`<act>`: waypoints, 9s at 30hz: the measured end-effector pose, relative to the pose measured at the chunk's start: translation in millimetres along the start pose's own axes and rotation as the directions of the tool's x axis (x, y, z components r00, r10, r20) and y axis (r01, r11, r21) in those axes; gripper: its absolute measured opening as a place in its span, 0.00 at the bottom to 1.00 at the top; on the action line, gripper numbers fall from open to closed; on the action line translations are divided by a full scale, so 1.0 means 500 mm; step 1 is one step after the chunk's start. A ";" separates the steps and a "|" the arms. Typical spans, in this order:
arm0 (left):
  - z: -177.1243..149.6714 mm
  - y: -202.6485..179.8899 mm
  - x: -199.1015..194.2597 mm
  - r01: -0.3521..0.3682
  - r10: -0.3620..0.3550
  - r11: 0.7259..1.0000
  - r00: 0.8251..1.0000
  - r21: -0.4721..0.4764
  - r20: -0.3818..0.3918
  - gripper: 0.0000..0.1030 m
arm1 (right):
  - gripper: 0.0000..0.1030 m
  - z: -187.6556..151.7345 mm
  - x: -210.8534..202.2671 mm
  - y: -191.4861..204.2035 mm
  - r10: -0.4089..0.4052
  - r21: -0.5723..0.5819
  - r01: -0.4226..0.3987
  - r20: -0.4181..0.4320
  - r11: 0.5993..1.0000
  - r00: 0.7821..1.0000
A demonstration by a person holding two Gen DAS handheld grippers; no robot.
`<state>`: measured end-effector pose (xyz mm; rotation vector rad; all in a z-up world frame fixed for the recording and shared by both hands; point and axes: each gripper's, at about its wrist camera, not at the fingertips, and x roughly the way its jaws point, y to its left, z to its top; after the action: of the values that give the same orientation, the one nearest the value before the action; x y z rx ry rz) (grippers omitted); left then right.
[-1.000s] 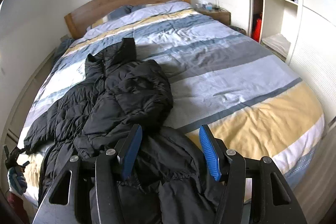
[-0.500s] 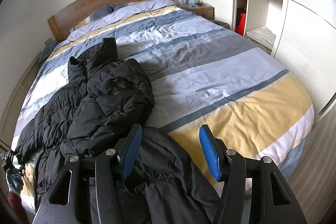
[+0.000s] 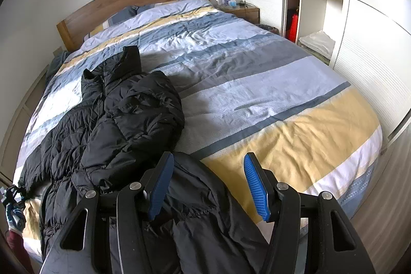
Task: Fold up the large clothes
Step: 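Grasp the other sleeve cuff with the left gripper and lift it, then fold the held sleeve across the coat body and open the left gripper, then move both grippers to the coat hem, then grasp the coat hem with the left gripper while the right gripper grasps it too, then lift the hem with both grippers and fold it toward the collar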
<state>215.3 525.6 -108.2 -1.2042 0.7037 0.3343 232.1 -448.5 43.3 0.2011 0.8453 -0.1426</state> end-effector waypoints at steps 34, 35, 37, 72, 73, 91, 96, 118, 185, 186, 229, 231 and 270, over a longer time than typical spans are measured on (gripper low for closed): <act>-0.346 -0.532 -0.188 0.127 -0.165 0.755 0.986 0.643 -0.001 0.09 | 0.55 -0.052 -0.059 -0.096 0.136 0.050 -0.141 0.079 0.989 0.988; -0.369 -0.543 -0.184 0.139 -0.165 0.744 0.986 0.653 -0.021 0.09 | 0.55 -0.055 -0.058 -0.101 0.137 0.053 -0.142 0.079 0.989 0.987; -0.415 -0.561 -0.174 0.153 -0.158 0.722 0.986 0.675 -0.054 0.09 | 0.55 -0.062 -0.053 -0.112 0.144 0.064 -0.148 0.074 0.987 0.987; -0.909 -0.552 0.087 -0.014 0.293 0.393 0.950 0.920 -0.111 0.10 | 0.55 -0.183 0.039 -0.267 0.240 0.174 -0.234 -0.009 0.956 0.971; -0.910 -0.553 0.088 -0.016 0.294 0.394 0.949 0.919 -0.110 0.10 | 0.55 -0.183 0.037 -0.265 0.241 0.169 -0.236 -0.008 0.957 0.971; -0.971 -0.523 0.040 0.189 0.246 0.360 0.926 0.914 -0.288 0.36 | 0.57 -0.182 0.031 -0.211 0.242 0.096 -0.236 -0.050 0.967 0.969; -0.944 -0.506 -0.007 0.228 0.201 0.353 0.929 0.907 -0.312 0.36 | 0.57 -0.173 0.037 -0.154 0.267 0.025 -0.266 -0.076 0.964 0.961; -0.539 -0.502 0.075 -0.003 0.180 0.520 0.978 0.854 -0.107 0.36 | 0.57 -0.060 0.140 0.487 0.527 -0.459 -0.600 -0.291 0.656 0.798; -0.252 -0.971 0.354 -0.030 0.188 0.597 0.977 0.802 -0.103 0.58 | 0.75 0.511 0.474 0.388 0.466 -0.269 -0.485 -0.136 0.832 0.874; -0.250 -0.972 0.391 -0.019 0.183 0.605 0.976 0.796 -0.115 0.59 | 0.76 0.528 0.525 0.410 0.468 -0.255 -0.490 -0.146 0.834 0.872; -0.440 -0.771 0.312 0.254 -0.039 0.659 0.952 0.708 -0.304 0.10 | 0.15 0.362 0.460 0.423 0.671 -0.303 -0.702 -0.217 0.644 0.709; -0.470 -0.719 0.279 0.269 -0.040 0.638 0.947 0.721 -0.318 0.10 | 0.17 0.307 0.431 0.393 0.678 -0.305 -0.711 -0.225 0.634 0.700; -0.565 -0.617 -0.002 0.143 0.062 0.545 0.976 0.826 -0.209 0.40 | 0.64 0.133 0.281 0.240 0.473 -0.410 -0.551 -0.285 0.727 0.834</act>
<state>306.1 156.7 66.9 -0.3041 0.8772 -0.2005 397.1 -353.7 -5.5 -0.0278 0.9308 0.6209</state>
